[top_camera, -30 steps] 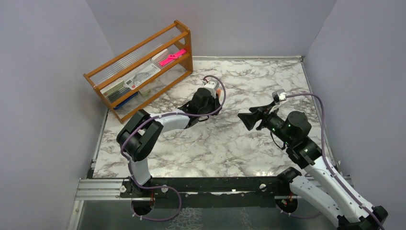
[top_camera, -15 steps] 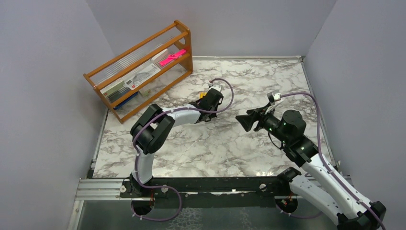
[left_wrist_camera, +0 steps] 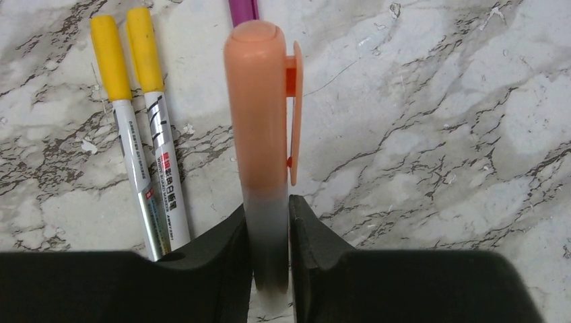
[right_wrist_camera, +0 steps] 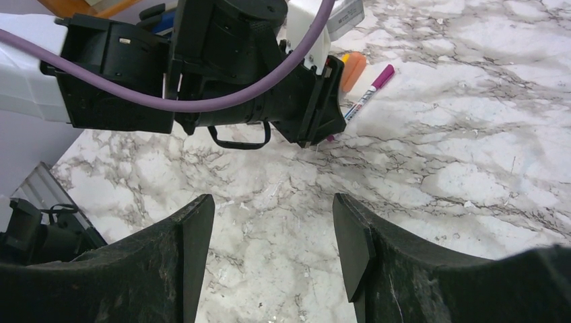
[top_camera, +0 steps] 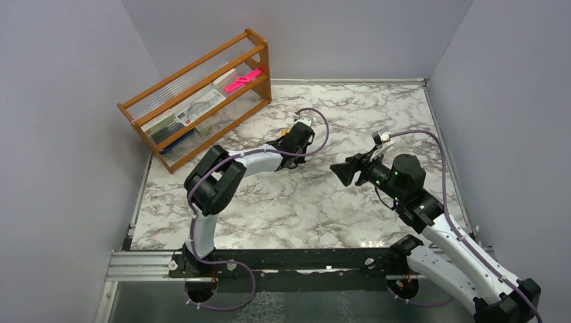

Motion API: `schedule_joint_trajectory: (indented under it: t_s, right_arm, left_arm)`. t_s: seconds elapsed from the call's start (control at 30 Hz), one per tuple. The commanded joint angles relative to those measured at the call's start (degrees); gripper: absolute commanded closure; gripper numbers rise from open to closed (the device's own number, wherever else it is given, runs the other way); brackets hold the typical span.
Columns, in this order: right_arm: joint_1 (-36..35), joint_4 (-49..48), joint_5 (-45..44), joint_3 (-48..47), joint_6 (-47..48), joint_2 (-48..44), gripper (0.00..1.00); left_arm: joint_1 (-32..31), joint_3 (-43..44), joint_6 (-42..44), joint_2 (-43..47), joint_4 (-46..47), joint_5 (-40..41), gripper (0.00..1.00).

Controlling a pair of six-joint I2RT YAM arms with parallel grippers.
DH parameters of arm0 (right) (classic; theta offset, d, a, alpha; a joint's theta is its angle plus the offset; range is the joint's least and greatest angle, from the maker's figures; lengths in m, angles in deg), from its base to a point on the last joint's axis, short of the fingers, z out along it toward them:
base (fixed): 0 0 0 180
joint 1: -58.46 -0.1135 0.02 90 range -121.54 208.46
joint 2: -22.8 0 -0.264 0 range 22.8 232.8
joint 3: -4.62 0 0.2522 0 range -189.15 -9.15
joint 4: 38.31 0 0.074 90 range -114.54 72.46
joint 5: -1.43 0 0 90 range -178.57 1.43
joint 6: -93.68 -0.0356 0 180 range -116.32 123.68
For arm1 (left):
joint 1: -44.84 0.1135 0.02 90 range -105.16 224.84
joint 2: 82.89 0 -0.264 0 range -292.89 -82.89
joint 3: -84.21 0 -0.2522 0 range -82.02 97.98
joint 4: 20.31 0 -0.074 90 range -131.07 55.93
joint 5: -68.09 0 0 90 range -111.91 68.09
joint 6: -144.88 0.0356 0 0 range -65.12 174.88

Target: Insert the pens into the pen caps

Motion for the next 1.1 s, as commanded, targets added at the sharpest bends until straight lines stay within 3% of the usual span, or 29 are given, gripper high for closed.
schedule_joint_trajectory:
  t_s: [0.0,0.4,0.53,0.6,0.8,1.07]
  right_arm:
    - [-0.3,-1.5,0.9,1.2,0.2,0.2,0.35]
    - [-0.3,-1.1,0.1,2.8,-0.7,-0.4,0.36]
    - [-0.3,-1.0,-0.5,3.3,-1.2,1.8,0.35]
    - [-0.3,-1.0,-1.5,3.3,-2.0,3.3,0.32]
    - [-0.3,-1.2,-3.5,1.8,-5.6,6.7,0.2]
    - [-0.3,-3.4,-5.1,3.0,-7.8,5.6,0.21]
  left_arm:
    - [-0.2,1.4,0.7,1.8,-0.9,-1.0,0.72]
    - [-0.2,-0.1,0.5,6.9,-0.6,-0.9,0.65]
    - [-0.2,-1.4,2.4,12.0,0.7,-4.5,0.36]
    - [-0.2,-3.0,2.8,15.5,2.5,-6.6,0.28]
    - [-0.2,-8.9,2.8,28.2,7.7,-8.1,0.24]
    - [-0.1,-12.4,3.2,35.0,6.4,-7.1,0.15]
